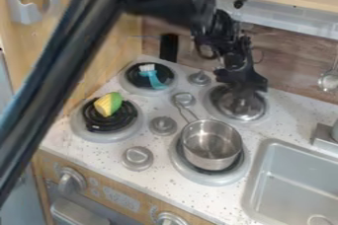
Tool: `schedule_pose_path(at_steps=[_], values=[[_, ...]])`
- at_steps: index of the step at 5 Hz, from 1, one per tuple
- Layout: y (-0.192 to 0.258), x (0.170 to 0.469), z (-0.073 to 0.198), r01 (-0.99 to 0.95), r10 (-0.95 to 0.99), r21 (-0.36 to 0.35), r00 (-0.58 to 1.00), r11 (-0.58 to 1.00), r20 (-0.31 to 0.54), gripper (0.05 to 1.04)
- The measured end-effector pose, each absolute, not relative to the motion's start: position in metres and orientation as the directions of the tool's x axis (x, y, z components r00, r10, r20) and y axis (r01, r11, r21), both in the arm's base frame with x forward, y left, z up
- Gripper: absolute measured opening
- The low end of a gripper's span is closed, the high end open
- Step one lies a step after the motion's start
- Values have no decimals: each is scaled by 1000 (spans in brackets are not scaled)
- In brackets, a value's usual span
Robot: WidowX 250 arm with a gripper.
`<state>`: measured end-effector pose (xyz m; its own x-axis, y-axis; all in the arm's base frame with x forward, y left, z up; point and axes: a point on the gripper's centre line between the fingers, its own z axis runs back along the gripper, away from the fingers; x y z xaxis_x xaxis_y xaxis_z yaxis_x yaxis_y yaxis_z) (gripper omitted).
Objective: Put the silver lid on the pot leaning on its side
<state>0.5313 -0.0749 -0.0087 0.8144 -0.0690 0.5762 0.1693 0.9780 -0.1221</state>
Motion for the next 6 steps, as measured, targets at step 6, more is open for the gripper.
schedule_pose_path(at_steps=[6], values=[[-61,427,30,181,-82,-134,838,974,539,238]])
